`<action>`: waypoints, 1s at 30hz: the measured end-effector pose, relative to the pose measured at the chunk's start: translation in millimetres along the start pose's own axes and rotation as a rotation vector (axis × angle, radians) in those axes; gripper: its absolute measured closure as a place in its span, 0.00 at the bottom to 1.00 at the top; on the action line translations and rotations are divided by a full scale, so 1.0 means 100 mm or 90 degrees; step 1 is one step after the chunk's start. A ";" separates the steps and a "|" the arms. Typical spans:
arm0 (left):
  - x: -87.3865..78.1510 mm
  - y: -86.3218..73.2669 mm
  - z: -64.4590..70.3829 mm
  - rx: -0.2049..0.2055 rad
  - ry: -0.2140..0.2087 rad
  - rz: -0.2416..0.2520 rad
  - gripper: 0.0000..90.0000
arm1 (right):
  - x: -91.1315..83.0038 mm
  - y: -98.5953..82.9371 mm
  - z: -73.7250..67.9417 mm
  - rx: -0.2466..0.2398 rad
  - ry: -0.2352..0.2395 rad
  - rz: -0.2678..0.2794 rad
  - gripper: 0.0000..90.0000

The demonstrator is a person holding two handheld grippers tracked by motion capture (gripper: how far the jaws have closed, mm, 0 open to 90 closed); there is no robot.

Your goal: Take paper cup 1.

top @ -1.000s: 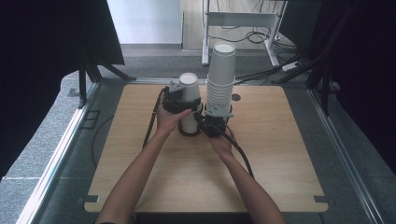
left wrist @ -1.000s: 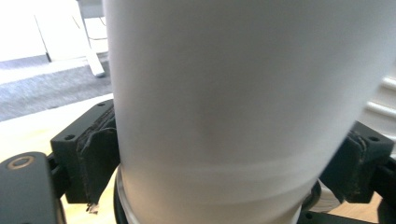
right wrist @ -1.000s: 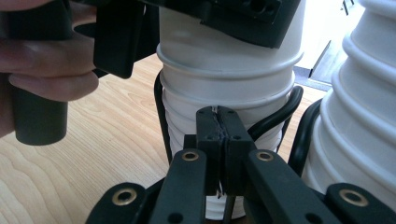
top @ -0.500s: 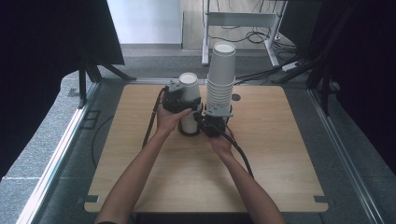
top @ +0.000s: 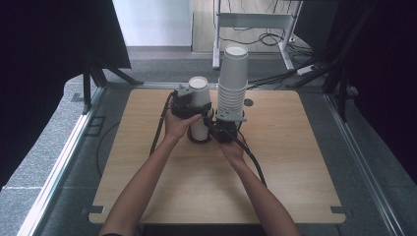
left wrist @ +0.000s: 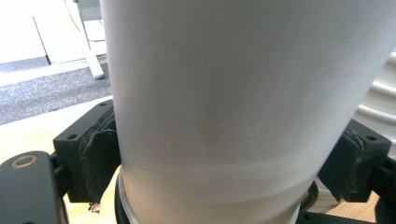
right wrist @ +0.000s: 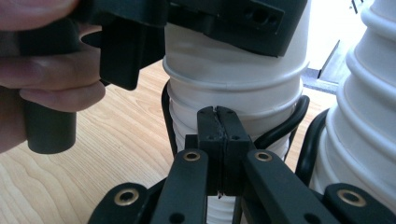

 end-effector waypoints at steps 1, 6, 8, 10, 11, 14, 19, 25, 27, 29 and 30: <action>0.00 0.00 0.00 0.000 0.000 0.000 0.13 | 0.00 0.00 0.00 0.000 0.000 -0.001 0.99; 0.00 0.00 0.00 0.001 0.001 0.001 0.13 | 0.00 -0.01 0.00 0.002 0.001 -0.007 0.99; 0.00 0.01 0.00 -0.002 0.002 0.004 0.13 | 0.00 -0.02 0.00 0.003 0.003 -0.010 0.99; 0.01 0.02 -0.01 -0.003 0.001 0.003 0.13 | 0.01 -0.02 0.01 0.006 0.004 -0.011 0.99; 0.01 0.02 -0.01 -0.005 0.001 0.001 0.13 | 0.01 -0.03 0.01 0.009 0.005 -0.012 0.99; 0.01 0.04 -0.01 -0.001 0.003 0.005 0.13 | 0.02 -0.03 0.00 0.008 0.004 -0.014 0.99; -0.03 0.09 -0.01 -0.009 0.001 0.016 0.14 | 0.02 -0.03 0.01 0.007 0.005 -0.015 0.99; -0.09 0.19 0.01 -0.010 -0.001 0.031 0.14 | 0.02 -0.03 0.00 0.010 0.008 -0.019 0.99; -0.12 0.25 0.02 -0.006 -0.001 0.040 0.14 | 0.02 -0.04 0.00 0.010 0.008 -0.021 0.99; -0.15 0.30 0.03 -0.003 0.000 0.050 0.14 | 0.02 -0.05 0.01 0.008 0.006 -0.025 0.99; -0.16 0.32 0.03 -0.004 -0.003 0.054 0.14 | 0.03 -0.06 0.01 0.009 0.006 -0.027 0.99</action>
Point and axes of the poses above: each handheld gripper's, and its own axes: x roughly forward along the jaws, y roughly out of its top, z roughly to its right, the point moved 10 cm from there along x, roughly forward along the jaws, and after that the axes turned 2 degrees about -z, right-handed, at the moved point
